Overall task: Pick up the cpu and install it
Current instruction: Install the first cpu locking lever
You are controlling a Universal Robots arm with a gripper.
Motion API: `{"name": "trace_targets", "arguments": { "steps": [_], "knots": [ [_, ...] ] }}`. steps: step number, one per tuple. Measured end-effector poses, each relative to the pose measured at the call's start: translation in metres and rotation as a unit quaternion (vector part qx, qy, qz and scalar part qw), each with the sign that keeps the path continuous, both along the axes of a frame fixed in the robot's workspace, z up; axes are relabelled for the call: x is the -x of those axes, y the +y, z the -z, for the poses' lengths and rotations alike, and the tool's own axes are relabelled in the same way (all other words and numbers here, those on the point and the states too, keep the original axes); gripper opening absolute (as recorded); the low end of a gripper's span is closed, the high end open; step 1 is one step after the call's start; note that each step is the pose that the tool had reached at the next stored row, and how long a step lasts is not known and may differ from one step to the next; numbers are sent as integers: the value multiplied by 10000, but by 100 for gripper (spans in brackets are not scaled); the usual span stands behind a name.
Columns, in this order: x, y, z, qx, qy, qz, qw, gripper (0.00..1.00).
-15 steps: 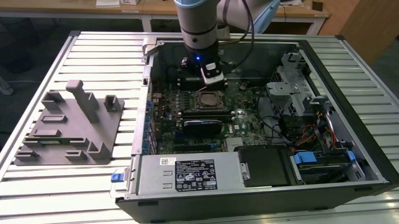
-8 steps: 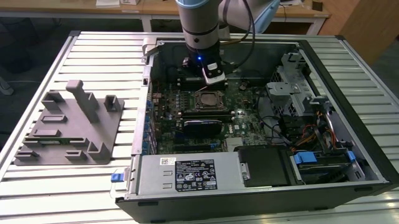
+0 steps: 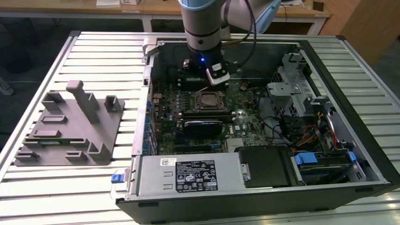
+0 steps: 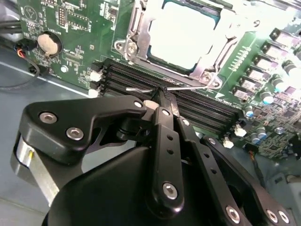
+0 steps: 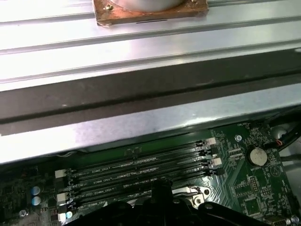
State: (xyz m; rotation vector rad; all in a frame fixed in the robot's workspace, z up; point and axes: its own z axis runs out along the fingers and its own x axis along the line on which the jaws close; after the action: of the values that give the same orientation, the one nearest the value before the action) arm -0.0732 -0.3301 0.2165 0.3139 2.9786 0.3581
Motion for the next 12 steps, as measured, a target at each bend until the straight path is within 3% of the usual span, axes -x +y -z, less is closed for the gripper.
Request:
{"name": "trace_targets", "arguments": {
  "steps": [5,12],
  "knots": [
    [-67,0,23,-1,0,-12,10000,11],
    [-68,0,25,-6,-8,-172,9999,11]
  ]
}}
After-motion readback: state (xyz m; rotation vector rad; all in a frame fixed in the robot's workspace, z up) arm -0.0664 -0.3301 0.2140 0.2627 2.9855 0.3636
